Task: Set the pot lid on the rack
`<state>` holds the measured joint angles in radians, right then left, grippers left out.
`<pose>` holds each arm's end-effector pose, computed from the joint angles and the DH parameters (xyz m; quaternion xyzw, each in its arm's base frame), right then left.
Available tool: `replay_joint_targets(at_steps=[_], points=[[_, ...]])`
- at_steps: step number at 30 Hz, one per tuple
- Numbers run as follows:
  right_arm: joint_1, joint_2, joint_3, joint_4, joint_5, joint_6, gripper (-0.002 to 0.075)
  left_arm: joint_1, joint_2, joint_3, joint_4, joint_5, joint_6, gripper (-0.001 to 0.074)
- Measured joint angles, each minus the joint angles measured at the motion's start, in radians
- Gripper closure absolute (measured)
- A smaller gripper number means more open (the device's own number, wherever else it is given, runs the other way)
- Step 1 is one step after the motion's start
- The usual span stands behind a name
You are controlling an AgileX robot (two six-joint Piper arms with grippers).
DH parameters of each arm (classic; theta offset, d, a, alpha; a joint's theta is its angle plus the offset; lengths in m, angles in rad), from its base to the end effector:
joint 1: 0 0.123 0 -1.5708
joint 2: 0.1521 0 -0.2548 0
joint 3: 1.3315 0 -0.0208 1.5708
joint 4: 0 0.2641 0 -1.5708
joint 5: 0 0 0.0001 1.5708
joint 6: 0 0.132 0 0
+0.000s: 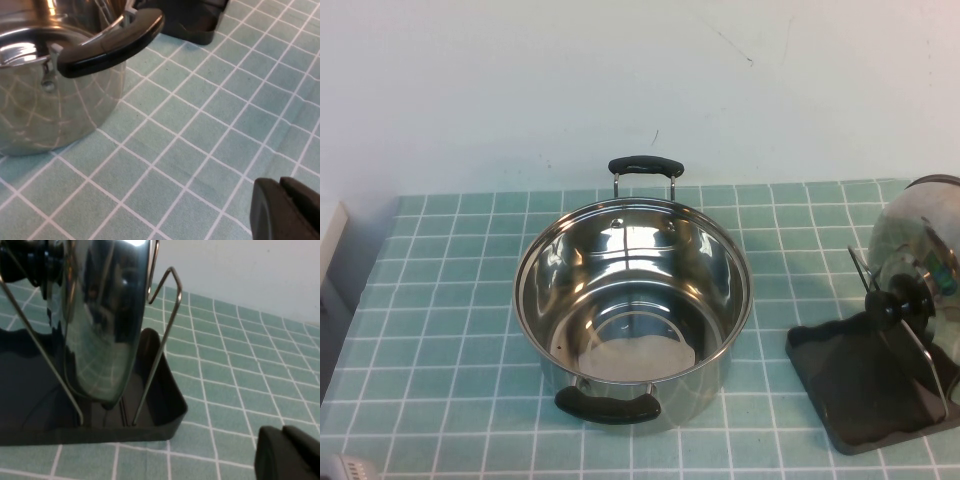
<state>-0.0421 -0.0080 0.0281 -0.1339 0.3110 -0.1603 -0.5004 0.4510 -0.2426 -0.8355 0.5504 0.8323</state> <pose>0.1376 -0.0112 0.1664 -0.0839 0.7825 -0.1171 0.6057 0.1165 -0.1222 0.1966 0.3365 0.7826 -0.2711 0.4482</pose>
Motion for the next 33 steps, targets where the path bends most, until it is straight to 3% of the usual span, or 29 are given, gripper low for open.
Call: replay_joint_targets(at_steps=[15, 33], points=[[0.000, -0.004, -0.002, 0.037, 0.028, 0.225, 0.0727, 0.000, 0.000, 0.000, 0.002, 0.011, -0.002, 0.0738], [0.000, -0.004, -0.002, 0.037, 0.028, 0.229, 0.0727, 0.000, 0.000, 0.000, 0.002, 0.011, -0.002, 0.0738]])
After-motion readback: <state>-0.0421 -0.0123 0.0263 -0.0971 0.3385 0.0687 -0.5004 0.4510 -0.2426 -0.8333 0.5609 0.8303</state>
